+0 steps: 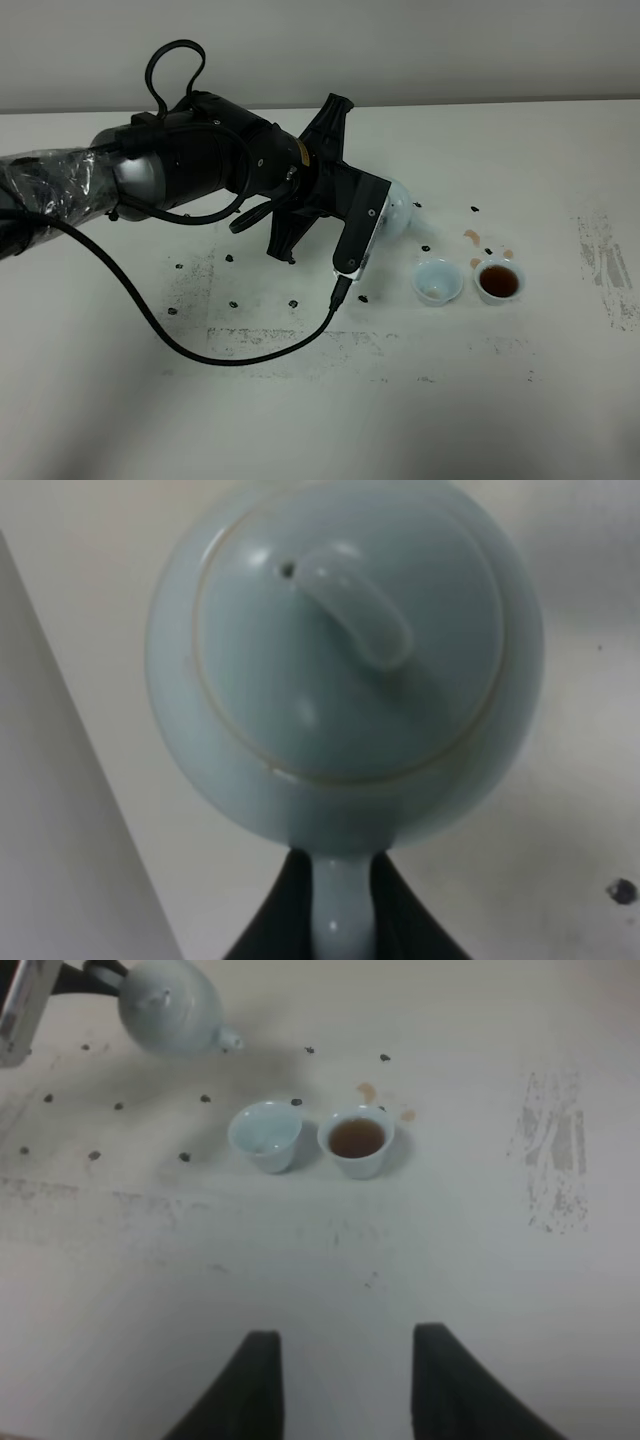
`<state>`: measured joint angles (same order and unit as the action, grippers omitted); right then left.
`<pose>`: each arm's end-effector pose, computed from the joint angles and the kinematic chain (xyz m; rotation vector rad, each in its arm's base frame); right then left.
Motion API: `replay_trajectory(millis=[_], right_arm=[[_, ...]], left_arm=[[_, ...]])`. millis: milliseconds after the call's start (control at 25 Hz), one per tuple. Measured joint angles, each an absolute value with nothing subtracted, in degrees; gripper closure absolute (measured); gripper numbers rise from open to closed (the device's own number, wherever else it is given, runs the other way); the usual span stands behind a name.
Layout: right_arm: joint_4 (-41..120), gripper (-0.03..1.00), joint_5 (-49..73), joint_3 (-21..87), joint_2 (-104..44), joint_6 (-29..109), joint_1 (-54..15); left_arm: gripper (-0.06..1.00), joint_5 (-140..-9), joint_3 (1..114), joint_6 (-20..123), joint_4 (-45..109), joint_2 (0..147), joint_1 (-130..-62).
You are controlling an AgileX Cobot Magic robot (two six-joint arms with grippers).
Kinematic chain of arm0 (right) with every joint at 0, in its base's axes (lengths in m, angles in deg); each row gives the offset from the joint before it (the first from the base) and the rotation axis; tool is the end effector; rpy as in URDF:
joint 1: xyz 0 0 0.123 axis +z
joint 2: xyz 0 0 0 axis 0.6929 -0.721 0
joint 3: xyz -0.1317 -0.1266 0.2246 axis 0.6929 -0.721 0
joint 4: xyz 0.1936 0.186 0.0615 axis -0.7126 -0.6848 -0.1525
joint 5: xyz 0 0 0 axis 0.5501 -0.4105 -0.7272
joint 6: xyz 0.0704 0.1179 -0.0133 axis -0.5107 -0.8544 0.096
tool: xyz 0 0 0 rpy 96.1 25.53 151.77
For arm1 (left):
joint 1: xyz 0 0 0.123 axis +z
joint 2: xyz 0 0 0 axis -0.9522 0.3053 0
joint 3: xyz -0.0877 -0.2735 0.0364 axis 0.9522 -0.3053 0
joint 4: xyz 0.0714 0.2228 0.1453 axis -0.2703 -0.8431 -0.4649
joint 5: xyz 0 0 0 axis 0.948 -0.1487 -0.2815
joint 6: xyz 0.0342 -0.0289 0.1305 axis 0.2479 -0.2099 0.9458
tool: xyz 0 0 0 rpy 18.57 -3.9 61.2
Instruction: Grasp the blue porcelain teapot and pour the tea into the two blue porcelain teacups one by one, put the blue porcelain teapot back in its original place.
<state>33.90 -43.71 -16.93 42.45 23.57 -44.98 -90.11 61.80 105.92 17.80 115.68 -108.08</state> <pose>0.0471 0.0281 0.2698 -0.1136 2.0793 0.2065 0.4130 -0.2977 0.1642 2.1348 1.1226 0.4438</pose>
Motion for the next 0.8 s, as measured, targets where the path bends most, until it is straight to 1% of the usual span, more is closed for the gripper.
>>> replay_trajectory(millis=[600, 800], right_arm=[[33.9, 0.67, -43.7, -16.9, 42.4, 23.6, -45.0], [33.9, 0.67, -43.7, -16.9, 42.4, 23.6, -45.0]], left_arm=[[0.91, -89.5, 61.8, 118.4, 17.9, 116.2, -109.8], [0.91, -89.5, 61.8, 119.8, 17.9, 116.3, -109.9]])
